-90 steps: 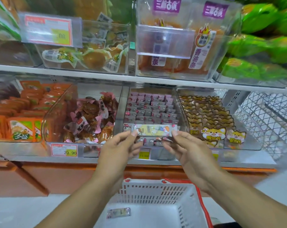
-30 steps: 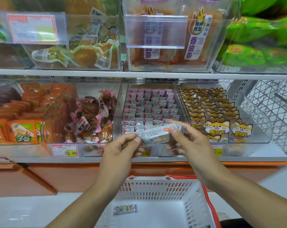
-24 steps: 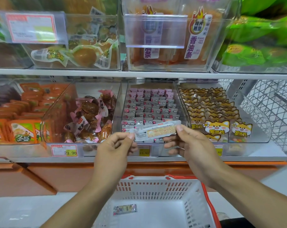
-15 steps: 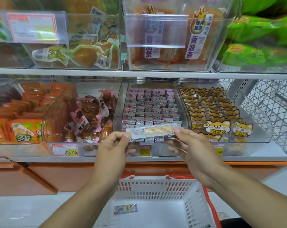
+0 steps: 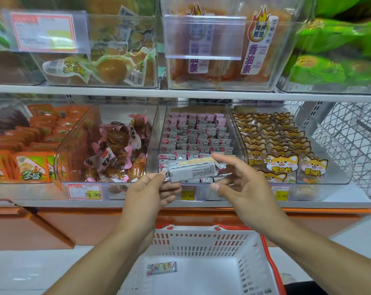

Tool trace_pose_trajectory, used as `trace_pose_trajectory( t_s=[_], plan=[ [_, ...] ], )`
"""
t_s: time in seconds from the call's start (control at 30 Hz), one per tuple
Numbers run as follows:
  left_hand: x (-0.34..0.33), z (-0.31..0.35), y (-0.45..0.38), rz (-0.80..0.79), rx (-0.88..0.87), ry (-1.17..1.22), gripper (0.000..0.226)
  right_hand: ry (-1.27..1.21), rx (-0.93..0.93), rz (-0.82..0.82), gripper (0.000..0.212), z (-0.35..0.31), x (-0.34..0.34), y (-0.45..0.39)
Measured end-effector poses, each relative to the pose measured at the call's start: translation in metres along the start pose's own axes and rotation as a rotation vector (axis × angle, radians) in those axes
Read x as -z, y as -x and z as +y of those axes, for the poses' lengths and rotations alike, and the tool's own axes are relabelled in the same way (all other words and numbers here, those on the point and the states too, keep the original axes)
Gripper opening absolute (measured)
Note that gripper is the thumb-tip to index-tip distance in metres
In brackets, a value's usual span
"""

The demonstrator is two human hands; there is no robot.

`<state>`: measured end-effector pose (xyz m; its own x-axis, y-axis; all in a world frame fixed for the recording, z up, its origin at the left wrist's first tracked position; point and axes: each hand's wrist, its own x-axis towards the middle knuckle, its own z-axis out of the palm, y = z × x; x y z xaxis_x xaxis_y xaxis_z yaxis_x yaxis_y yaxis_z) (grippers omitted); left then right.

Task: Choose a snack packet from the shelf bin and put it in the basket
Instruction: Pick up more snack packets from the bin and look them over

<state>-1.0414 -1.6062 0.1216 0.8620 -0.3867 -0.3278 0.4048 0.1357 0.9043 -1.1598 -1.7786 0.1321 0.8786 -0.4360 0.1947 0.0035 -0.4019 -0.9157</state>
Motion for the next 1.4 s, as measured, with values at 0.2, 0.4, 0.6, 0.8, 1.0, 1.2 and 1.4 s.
trace_pose_trajectory(
  t_s=[0.2,0.4,0.6,0.8,1.0,1.2,1.4],
  plan=[
    [0.0,0.001,0.001,0.018,0.035,-0.016,0.022,-0.031,0.027,0.111,0.032,-0.001,0.004,-0.003],
    [-0.005,0.001,0.004,-0.092,0.076,0.099,0.023,-0.307,-0.136,0.08,0.04,-0.001,-0.003,-0.003],
    [-0.003,0.001,0.004,-0.164,0.078,0.268,0.032,-0.633,-0.481,0.118,0.047,-0.006,-0.003,-0.008],
    [-0.004,0.0,0.002,-0.145,0.051,0.248,0.032,-0.824,-0.526,0.121,0.04,-0.007,-0.001,-0.011],
    [-0.014,-0.001,0.001,-0.083,-0.089,-0.062,0.011,-0.822,-0.331,0.225,0.029,-0.015,-0.001,-0.022],
    [-0.02,-0.005,-0.005,-0.159,-0.588,-0.887,0.021,0.031,-0.04,0.432,0.031,-0.011,0.02,-0.067],
    [-0.019,-0.017,-0.019,-0.242,-0.673,-1.273,0.055,0.461,0.019,0.371,0.014,0.007,0.031,-0.145]
  ],
)
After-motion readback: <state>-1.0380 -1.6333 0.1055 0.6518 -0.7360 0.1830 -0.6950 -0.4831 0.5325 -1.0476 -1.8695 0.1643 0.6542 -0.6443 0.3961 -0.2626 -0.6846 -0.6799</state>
